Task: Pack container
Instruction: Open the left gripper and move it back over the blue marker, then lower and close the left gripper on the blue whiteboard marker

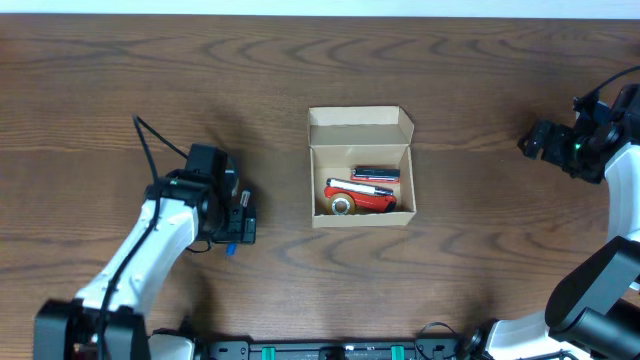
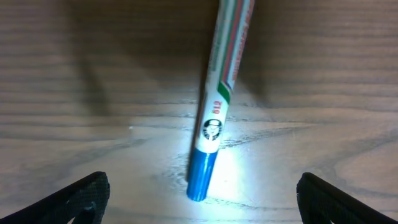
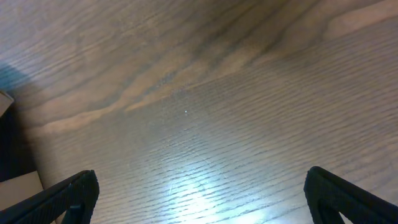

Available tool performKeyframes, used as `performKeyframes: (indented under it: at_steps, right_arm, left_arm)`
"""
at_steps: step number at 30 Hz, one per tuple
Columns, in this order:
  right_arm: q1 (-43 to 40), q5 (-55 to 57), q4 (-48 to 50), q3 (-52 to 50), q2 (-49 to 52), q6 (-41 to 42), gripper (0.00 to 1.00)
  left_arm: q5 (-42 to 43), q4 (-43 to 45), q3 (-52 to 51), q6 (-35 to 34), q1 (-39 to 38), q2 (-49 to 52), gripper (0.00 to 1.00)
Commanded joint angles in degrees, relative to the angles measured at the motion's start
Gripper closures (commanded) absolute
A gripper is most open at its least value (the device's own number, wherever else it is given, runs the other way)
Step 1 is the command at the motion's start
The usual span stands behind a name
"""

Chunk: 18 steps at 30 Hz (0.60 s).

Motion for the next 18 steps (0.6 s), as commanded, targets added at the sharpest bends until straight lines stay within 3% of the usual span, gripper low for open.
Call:
performKeyframes:
  at_steps: [1,18]
  right_arm:
    - [-0.2,-0.4,-0.2,-0.1,-0.1,-0.5,0.01]
    - [-0.1,-0.6,-0.2,-0.1,-0.1,-0.5,0.01]
  left_arm:
    - [3.0,-0.1,3.1,1.4,0.7,2.5,0.05]
    - [1.2,1.6,6.1,2.8,0.7,13.0,0.05]
